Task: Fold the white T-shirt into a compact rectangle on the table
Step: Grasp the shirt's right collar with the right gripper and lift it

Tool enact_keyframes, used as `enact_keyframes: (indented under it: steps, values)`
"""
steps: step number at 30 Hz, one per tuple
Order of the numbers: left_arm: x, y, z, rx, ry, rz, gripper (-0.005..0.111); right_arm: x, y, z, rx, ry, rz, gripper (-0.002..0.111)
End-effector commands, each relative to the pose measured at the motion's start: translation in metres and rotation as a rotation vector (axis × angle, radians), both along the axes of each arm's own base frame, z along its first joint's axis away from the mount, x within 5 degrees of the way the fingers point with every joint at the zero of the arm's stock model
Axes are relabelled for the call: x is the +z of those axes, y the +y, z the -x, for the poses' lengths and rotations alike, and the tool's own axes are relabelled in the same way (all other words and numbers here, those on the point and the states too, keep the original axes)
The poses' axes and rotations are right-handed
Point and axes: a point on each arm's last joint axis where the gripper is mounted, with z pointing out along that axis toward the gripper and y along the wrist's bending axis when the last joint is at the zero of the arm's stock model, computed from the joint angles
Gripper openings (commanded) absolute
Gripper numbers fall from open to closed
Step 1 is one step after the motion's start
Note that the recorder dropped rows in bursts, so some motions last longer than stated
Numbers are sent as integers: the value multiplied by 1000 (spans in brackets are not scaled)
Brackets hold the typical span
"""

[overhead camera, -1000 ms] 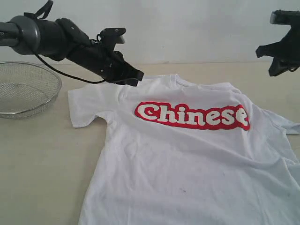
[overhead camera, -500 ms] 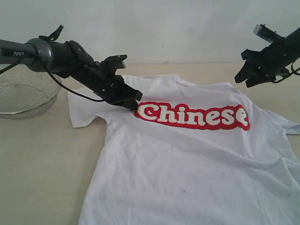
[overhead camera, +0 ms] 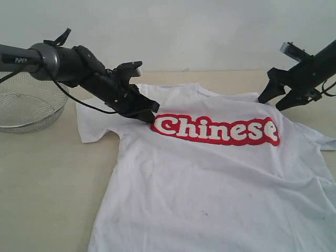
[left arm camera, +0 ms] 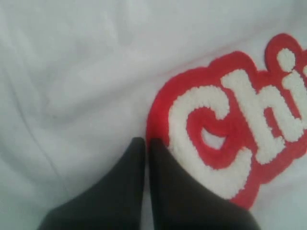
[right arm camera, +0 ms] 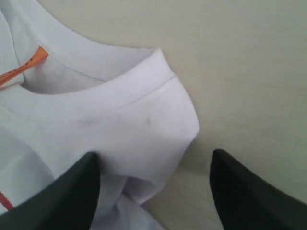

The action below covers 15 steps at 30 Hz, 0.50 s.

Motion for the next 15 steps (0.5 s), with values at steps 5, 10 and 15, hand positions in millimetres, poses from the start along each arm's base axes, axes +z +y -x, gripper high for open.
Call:
enact_keyframes:
  steps: [5,10,15]
  values:
    - [0,2,2,6,41,-16,4,-32,28,-3,54,81,-30,54]
    - [-4,7,6,-11,81,-77,4,-23,32,-5,134,16,-4,0]
    - [-4,7,6,-9,79,-77,4,50,46,-5,224,-173,69,0]
